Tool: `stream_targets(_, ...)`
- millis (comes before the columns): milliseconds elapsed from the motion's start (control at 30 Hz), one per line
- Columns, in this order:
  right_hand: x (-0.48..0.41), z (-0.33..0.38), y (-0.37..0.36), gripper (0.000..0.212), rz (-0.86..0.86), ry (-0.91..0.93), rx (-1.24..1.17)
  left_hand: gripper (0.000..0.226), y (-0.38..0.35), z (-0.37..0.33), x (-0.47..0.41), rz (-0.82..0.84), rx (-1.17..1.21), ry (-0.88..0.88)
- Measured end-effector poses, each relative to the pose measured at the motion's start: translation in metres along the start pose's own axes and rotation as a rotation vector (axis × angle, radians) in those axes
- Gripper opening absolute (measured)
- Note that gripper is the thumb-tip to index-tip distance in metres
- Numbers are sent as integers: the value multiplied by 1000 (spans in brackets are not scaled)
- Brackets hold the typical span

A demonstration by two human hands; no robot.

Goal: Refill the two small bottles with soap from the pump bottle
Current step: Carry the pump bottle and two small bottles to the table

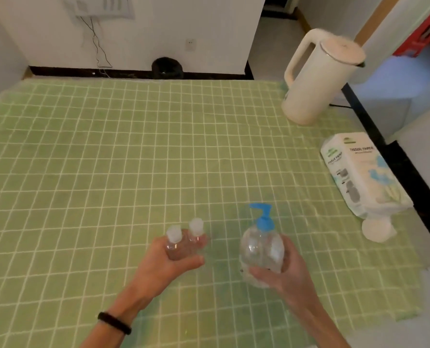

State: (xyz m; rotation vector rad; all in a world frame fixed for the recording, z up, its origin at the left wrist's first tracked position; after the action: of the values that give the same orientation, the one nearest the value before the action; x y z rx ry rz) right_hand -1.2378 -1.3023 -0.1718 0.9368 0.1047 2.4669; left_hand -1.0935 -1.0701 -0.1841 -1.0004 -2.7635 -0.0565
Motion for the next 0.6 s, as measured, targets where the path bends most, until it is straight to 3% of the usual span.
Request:
stream_targets(267, -87, 6, 82, 100, -18, 189, 101, 46, -55, 14, -104, 46, -248, -160)
stream_targets(600, -126, 12, 78, 107, 90, 440, 107, 49, -68, 18, -130, 65, -343, -408)
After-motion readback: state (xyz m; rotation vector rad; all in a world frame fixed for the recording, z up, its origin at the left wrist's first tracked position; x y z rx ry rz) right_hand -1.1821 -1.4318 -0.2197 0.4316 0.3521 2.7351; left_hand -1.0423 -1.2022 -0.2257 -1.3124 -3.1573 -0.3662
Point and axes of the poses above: each hand's wrist, its own x-axis away from the middle knuckle, its own y-axis out of the back of the hand, z = x × y, the point moved 10 cm from there along -x, towards the middle knuckle, and after that the axes turned 13 degrees about -y, right-handed, at the moved point
